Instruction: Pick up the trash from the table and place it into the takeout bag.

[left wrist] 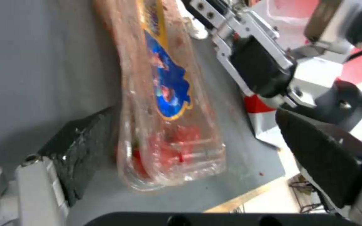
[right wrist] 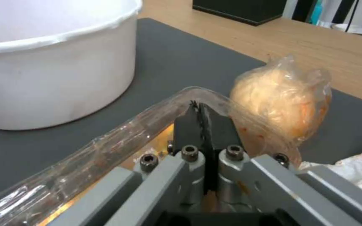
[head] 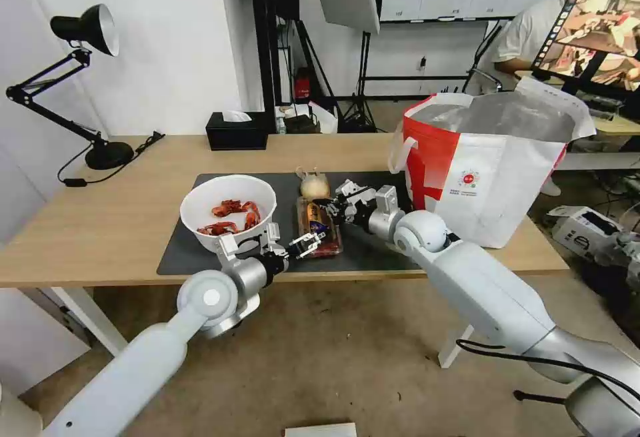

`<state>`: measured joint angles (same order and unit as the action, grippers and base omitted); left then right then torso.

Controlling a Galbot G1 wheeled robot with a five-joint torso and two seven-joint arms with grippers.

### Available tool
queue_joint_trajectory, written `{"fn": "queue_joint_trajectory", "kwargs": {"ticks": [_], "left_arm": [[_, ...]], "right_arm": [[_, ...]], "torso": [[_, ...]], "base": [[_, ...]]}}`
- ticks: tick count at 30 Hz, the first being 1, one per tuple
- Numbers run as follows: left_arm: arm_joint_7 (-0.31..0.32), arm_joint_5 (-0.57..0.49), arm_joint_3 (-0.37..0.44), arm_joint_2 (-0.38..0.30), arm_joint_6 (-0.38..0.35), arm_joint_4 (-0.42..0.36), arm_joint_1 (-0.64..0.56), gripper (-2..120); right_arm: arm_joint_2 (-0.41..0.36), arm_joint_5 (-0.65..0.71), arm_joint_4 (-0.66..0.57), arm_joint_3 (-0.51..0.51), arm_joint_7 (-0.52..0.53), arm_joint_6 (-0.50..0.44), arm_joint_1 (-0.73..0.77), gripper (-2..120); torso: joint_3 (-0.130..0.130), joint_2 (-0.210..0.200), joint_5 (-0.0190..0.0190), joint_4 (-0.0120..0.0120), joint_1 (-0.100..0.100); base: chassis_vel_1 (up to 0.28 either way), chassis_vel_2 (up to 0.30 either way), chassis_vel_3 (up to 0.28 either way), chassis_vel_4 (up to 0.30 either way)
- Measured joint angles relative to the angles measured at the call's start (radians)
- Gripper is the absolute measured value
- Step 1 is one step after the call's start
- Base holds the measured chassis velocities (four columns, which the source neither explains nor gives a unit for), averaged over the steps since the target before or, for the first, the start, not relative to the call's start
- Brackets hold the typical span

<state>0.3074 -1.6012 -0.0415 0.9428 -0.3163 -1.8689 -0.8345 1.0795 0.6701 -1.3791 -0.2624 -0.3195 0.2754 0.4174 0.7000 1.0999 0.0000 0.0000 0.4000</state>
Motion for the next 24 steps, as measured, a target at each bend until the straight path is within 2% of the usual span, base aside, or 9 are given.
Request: {"fn": "queue_joint_trajectory", "kwargs": {"ticks": [5,8,11,13,15,16,19,20,24], "left_arm": [[0.032,0.001,-0.005,0.001,0.009,0.008,0.001,99],[0.056,0.001,-0.007,0.001,0.01,0.009,0.001,91],[0.085,0.001,-0.012,0.001,0.01,0.011,0.009,76],[0.09,0.0,-0.013,0.001,0.01,0.011,0.011,73],[0.107,-0.002,-0.017,0.003,0.01,0.014,0.019,62],[0.107,-0.002,-0.017,0.003,0.01,0.014,0.019,62],[0.127,-0.003,-0.023,0.003,0.012,0.015,0.028,48],[0.127,-0.003,-0.023,0.003,0.012,0.015,0.028,48],[0.14,-0.004,-0.025,0.004,0.018,0.016,0.032,33]], "right_arm": [[-0.002,0.0,-0.001,0.005,0.001,-0.001,0.006,0],[-0.004,0.0,-0.003,0.006,0.001,-0.001,0.007,0],[-0.008,0.002,-0.008,0.007,0.002,-0.001,0.007,0],[-0.009,0.002,-0.008,0.008,0.002,-0.001,0.007,0],[-0.012,0.003,-0.011,0.01,0.003,-0.002,0.009,0],[-0.012,0.003,-0.011,0.01,0.003,-0.002,0.009,0],[-0.015,0.003,-0.015,0.015,0.005,-0.002,0.014,0],[-0.015,0.003,-0.015,0.015,0.005,-0.002,0.014,0],[-0.016,0.004,-0.018,0.018,0.006,-0.002,0.018,0]], "torso": [[0.0,0.0,0.0,0.0,0.0],[0.0,0.0,0.0,0.0,0.0],[0.0,0.0,0.0,0.0001,0.0],[0.0,0.0,0.0,0.0,0.0],[0.0,0.0,0.0,0.0,0.0],[0.0,0.0,0.0,0.0,0.0],[0.0,0.0,0.0,0.0,0.0],[0.0,0.0,0.0,0.0,0.0],[0.0,0.0,0.0,0.0,0.0]], "base": [[0.0,0.0,0.0,0.0],[0.0,0.0,0.0,0.0],[0.0,0.0,0.0,0.0],[0.0,0.0,0.0,0.0],[0.0,0.0,0.0,0.0],[0.0,0.0,0.0,0.0],[0.0,0.0,0.0,0.0],[0.0,0.0,0.0,0.0],[0.0,0.0,0.0,0.0]]}}
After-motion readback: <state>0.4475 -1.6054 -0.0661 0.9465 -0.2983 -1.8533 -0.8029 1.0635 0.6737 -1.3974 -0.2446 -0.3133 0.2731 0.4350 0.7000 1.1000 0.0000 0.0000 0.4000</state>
